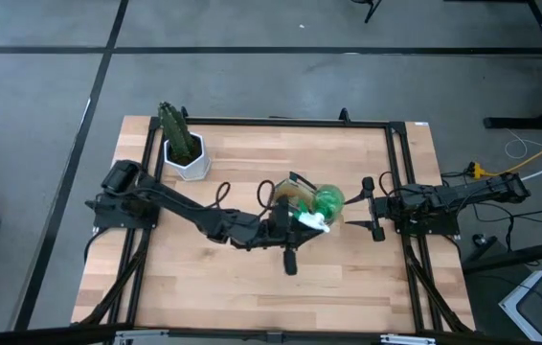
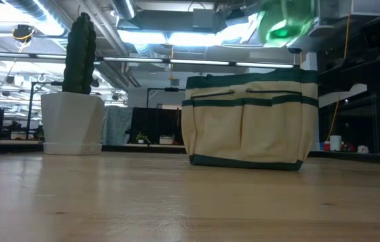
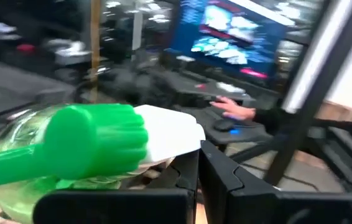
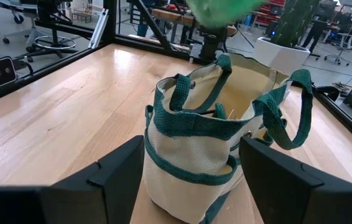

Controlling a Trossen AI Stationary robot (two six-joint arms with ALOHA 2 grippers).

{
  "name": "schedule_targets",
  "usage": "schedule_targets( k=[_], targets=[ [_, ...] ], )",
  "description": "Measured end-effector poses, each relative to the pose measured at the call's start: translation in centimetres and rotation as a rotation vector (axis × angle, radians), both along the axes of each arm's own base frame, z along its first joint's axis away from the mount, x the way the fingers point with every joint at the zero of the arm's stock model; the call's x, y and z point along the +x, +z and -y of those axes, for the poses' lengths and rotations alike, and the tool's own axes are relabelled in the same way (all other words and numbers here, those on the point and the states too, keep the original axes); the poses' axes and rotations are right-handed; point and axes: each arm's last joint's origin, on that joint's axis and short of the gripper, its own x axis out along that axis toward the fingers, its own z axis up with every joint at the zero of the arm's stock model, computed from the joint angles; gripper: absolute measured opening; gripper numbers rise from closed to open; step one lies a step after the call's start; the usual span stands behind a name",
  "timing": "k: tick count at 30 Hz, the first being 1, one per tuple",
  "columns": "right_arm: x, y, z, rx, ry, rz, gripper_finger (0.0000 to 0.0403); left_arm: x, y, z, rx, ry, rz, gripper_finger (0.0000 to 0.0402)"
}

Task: Pick & Place Garden tools in Gardening bag
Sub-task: Put the green spray bottle into the gardening bag

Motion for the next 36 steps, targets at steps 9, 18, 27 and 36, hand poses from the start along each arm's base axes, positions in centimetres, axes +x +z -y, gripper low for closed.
schedule_targets(
  k=[9, 18, 27, 36],
  targets=[
    [0.0, 0.0, 0.0, 0.0, 0.0, 0.0, 0.0265, 0.9, -0.2, -2.2, -0.011, 0.121, 0.06, 0.0003],
    [0.0, 0.0, 0.0, 0.0, 0.001, 0.0, 0.0265, 1.3, -0.1, -3.6, 0.0, 0.133, 0.069, 0.0003],
    [0.0, 0.0, 0.0, 0.0, 0.0, 0.0, 0.0265, 1.4, -0.1, -4.0, 0.002, 0.14, 0.068, 0.0003],
    [0.0, 0.0, 0.0, 0.0, 0.0, 0.0, 0.0265, 1.4, -0.1, -4.0, 0.003, 0.139, 0.068, 0.0003]
  ],
)
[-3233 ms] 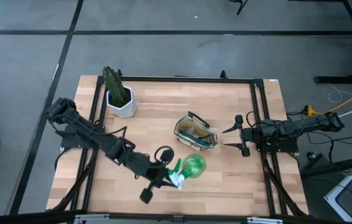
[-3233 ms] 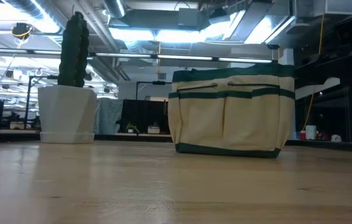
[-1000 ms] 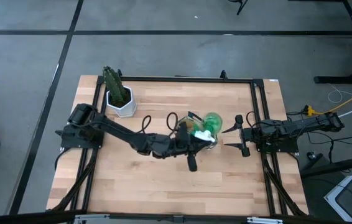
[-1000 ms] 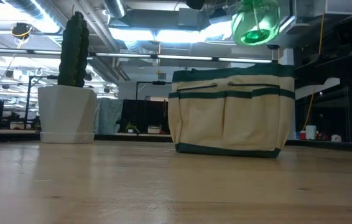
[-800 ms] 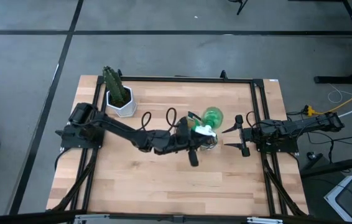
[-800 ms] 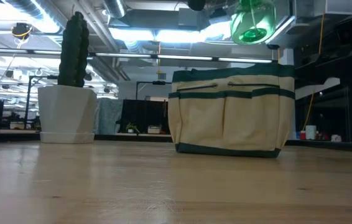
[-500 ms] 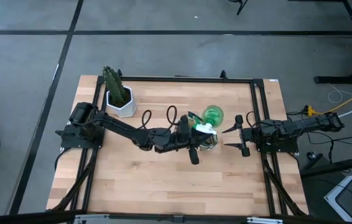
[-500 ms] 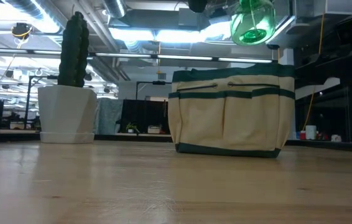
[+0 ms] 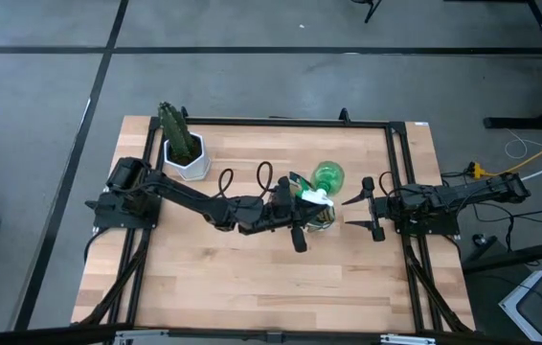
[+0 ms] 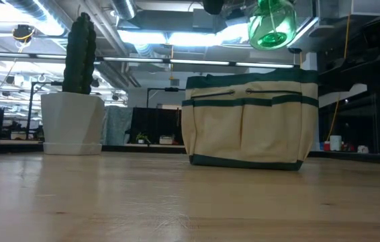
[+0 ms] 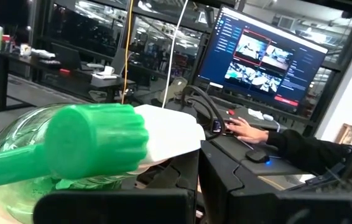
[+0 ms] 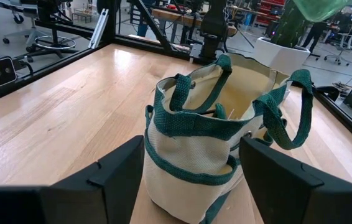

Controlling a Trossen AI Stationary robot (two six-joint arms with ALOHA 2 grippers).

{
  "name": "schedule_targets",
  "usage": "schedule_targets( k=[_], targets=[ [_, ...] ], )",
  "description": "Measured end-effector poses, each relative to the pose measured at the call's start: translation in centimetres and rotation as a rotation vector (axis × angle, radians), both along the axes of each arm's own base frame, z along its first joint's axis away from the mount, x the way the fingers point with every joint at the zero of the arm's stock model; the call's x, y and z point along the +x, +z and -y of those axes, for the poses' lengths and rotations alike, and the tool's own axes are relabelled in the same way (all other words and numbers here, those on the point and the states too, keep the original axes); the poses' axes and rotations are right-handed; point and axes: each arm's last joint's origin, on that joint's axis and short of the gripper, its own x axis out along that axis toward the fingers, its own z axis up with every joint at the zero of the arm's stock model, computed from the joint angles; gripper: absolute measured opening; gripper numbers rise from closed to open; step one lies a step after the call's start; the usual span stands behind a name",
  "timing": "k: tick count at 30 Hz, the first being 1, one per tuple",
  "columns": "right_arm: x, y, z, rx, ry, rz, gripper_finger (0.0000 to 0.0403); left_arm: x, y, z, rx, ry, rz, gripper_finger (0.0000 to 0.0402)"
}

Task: Pick & Place Garden tools in Gardening bag
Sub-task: Put the green spray bottle into the gardening bag

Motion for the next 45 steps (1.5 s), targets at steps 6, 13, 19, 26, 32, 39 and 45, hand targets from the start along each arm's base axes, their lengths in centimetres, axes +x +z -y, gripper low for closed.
schedule_targets(
  k=[6, 13, 19, 26, 32, 39, 45],
  targets=[
    [0.0, 0.0, 0.0, 0.0, 0.0, 0.0, 0.0265, 0.01, -0.05, 0.0, 0.002, 0.0, -0.006, 0.0003],
    [0.0, 0.0, 0.0, 0.0, 0.0, 0.0, 0.0265, 0.01, -0.05, 0.0, 0.002, 0.0, -0.006, 0.0003],
    [0.0, 0.0, 0.0, 0.0, 0.0, 0.0, 0.0265, 0.01, -0.04, 0.02, 0.003, -0.007, -0.005, 0.0003],
    [0.0, 0.0, 0.0, 0.0, 0.0, 0.0, 0.0265, 0.05, -0.03, 0.23, 0.015, -0.08, -0.003, 0.0003],
    [0.0, 0.0, 0.0, 0.0, 0.0, 0.0, 0.0265, 0.09, -0.01, 0.5, 0.065, -0.17, -0.006, 0.0003],
    [0.0, 0.0, 0.0, 0.0, 0.0, 0.0, 0.0265, 0.25, -0.02, 0.26, 0.092, -0.334, -0.003, 0.0003],
    [0.0, 0.0, 0.0, 0.0, 0.0, 0.0, 0.0265, -0.28, 0.65, 0.02, 0.104, -0.417, -0.039, 0.0003]
  ],
)
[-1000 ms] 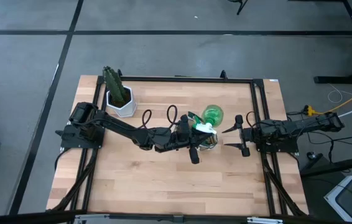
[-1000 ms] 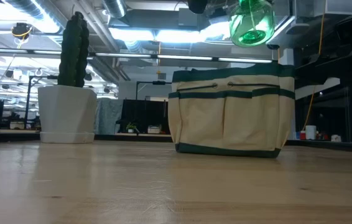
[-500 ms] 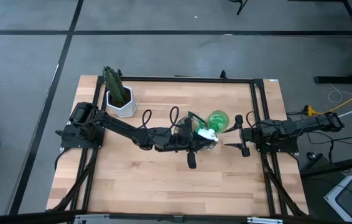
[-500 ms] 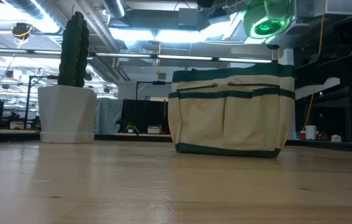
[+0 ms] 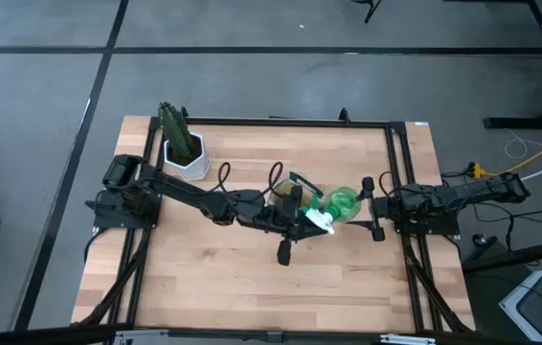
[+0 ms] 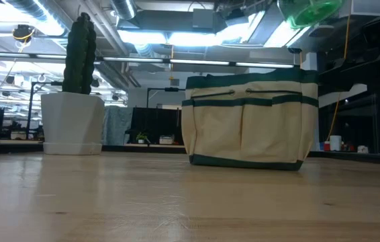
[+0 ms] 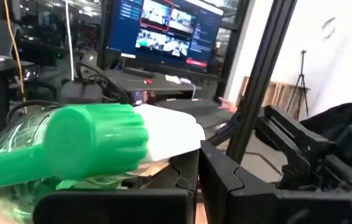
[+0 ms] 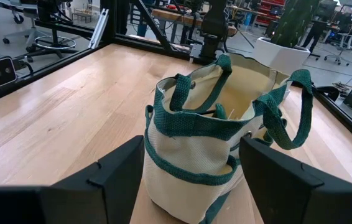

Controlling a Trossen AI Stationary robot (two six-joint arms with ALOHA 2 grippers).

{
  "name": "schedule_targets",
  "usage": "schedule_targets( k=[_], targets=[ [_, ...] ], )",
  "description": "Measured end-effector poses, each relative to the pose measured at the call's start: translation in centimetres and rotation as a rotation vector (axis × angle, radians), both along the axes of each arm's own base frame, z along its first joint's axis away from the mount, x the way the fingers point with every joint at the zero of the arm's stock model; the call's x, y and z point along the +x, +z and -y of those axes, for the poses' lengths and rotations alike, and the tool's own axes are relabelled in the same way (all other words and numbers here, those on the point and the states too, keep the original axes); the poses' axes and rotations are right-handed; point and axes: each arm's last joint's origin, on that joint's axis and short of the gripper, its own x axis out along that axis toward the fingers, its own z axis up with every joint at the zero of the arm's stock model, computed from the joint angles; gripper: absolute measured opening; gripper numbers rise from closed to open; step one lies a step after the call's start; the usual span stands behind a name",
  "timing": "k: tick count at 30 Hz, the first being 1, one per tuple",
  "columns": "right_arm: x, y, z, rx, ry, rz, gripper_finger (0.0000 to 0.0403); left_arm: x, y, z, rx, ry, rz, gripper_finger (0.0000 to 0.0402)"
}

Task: Pick & Place Garden tools in Gardening bag
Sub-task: Put the green spray bottle into the gardening bag

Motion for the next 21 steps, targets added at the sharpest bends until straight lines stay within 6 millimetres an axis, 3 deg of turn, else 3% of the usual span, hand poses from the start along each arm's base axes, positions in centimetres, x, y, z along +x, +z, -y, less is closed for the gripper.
schedule_targets(
  k=[10, 21],
  targets=[
    [0.0, 0.0, 0.0, 0.0, 0.0, 0.0, 0.0265, -3.3, 3.1, 0.2, -0.021, 0.087, -0.138, 0.0003],
    [0.0, 0.0, 0.0, 0.0, 0.0, 0.0, 0.0265, -4.1, 1.1, -0.2, -0.088, 0.171, -0.391, 0.0003]
  ],
)
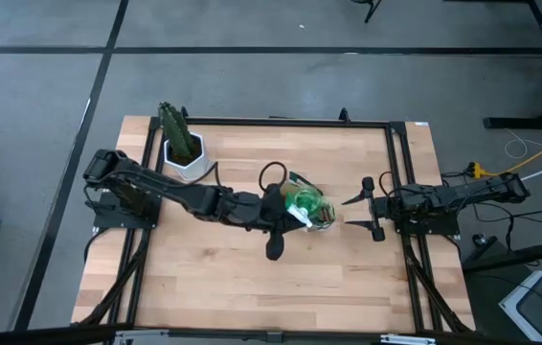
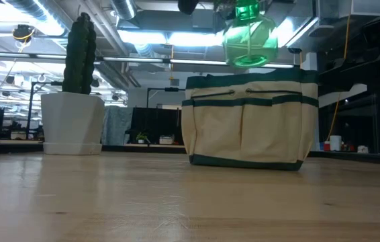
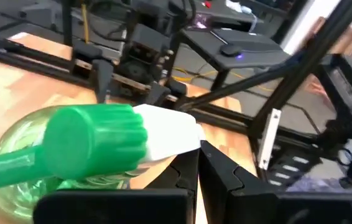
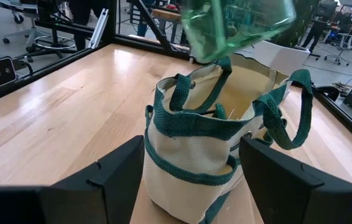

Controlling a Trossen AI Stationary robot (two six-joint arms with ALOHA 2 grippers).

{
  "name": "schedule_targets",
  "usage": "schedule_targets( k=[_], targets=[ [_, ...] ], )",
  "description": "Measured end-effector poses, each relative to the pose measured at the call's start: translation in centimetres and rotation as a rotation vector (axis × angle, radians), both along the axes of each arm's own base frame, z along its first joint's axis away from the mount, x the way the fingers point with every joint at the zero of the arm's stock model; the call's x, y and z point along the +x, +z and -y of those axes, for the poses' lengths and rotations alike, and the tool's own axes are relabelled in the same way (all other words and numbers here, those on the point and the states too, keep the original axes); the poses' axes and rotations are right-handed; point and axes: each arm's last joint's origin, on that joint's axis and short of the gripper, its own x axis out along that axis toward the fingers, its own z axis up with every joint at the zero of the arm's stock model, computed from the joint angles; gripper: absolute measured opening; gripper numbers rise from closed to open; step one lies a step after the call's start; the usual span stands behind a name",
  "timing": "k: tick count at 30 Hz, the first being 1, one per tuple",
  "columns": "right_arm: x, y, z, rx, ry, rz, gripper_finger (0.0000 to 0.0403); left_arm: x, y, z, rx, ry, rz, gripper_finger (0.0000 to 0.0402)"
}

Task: Pick & Place Garden tools in Gardening bag
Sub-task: Put the green spray bottle into the gardening bag

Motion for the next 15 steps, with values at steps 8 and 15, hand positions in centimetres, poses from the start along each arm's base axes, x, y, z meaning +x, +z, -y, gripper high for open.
schedule_targets(
  k=[8, 15],
  targets=[
    [0.0, 0.0, 0.0, 0.0, 0.0, 0.0, 0.0265, 0.1, -0.1, -0.6, -0.001, 0.024, -0.012, 0.0003],
    [0.0, 0.0, 0.0, 0.0, 0.0, 0.0, 0.0265, 0.4, -1.9, -1.3, -0.059, 0.082, -0.131, 0.0003]
  ],
)
